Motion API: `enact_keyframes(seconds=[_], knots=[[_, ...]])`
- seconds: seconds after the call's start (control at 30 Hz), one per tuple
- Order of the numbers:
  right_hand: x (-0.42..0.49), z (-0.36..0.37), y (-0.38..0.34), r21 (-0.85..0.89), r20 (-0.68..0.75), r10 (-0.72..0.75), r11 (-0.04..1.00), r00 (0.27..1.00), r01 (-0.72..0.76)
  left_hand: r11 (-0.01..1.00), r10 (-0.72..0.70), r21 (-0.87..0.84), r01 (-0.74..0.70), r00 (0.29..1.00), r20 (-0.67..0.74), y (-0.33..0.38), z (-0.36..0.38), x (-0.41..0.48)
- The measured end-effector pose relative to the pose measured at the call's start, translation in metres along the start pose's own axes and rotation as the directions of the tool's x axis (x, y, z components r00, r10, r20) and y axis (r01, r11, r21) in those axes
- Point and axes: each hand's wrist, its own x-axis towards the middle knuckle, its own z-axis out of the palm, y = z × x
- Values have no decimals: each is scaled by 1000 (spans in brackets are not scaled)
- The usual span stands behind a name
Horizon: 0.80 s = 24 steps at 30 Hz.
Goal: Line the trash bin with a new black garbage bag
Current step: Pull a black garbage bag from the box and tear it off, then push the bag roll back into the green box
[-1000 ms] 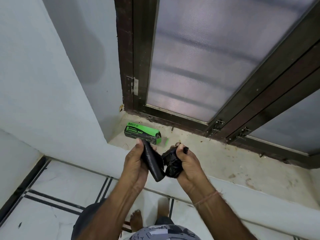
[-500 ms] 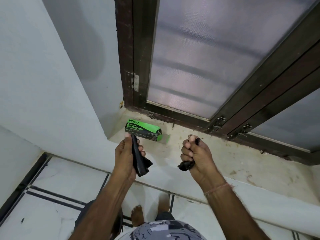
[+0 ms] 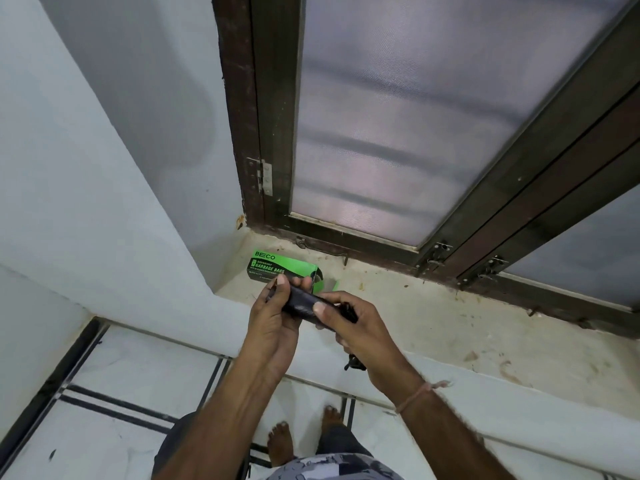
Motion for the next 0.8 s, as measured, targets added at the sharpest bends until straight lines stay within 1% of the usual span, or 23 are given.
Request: enact_keyframes(seconds=[0.03, 0.07, 0.1, 0.13, 0.17, 0.2, 0.23, 0.27, 0.3, 0.33, 0.37, 0.4, 0.43, 0.47, 0.53, 0.6, 0.67, 0.73, 0.8], knots=[[1, -3, 5, -1, 8, -2, 1000, 1000, 2, 999, 11, 41, -11, 1000, -5, 0, 2, -1], [4, -7, 9, 4, -1, -2, 1000, 1000, 2, 990, 39, 134, -36, 999, -20, -1, 5, -1], [5, -12, 12, 23, -30, 2, 1000, 1000, -2, 952, 89, 297, -70, 995, -50, 0, 9, -1], [9, -21, 15, 61, -66, 14, 998, 998, -10, 857, 172, 504, -107, 982, -84, 1, 11, 2], [12, -31, 17, 109, -96, 23, 994, 995, -13, 695, 297, 703, -155, 951, -84, 4, 9, 8], [15, -40, 17, 153, -120, 22, 988, 993, -3, 460, 433, 861, -217, 902, -4, 9, 4, 17], [19, -49, 17, 179, -142, 19, 984, 990, 7, 170, 506, 948, -270, 849, 151, 14, -2, 28], [23, -58, 19, 194, -159, 25, 981, 987, 7, -107, 482, 952, -285, 823, 300, 18, -10, 43], [26, -65, 20, 202, -175, 34, 979, 984, 2, -299, 395, 916, -268, 839, 374, 22, -16, 55], [29, -70, 22, 207, -186, 43, 978, 982, -4, -407, 299, 880, -244, 875, 381, 25, -20, 65], [33, -74, 24, 213, -192, 50, 977, 980, -8, -480, 219, 849, -222, 906, 362, 28, -22, 73], [35, -76, 26, 212, -195, 52, 977, 979, -10, -539, 162, 814, -218, 921, 354, 29, -24, 78], [37, -78, 27, 210, -196, 54, 978, 979, -12, -585, 129, 782, -214, 928, 351, 31, -25, 82], [39, -79, 27, 208, -196, 55, 978, 979, -14, -608, 119, 767, -207, 931, 345, 33, -27, 85], [44, -83, 28, 203, -185, 50, 979, 981, -11, -603, 132, 774, -192, 933, 334, 35, -27, 85], [48, -85, 28, 183, -176, 32, 983, 984, 1, -529, 141, 821, -214, 932, 333, 35, -27, 78], [53, -88, 29, 170, -187, 22, 985, 982, 10, -443, 161, 856, -266, 916, 368, 32, -25, 68], [56, -89, 30, 131, -200, 7, 991, 980, 20, -405, 200, 863, -301, 892, 405, 27, -23, 57], [57, -89, 30, 75, -187, -29, 996, 982, 44, -374, 260, 880, -293, 877, 403, 27, -19, 47]])
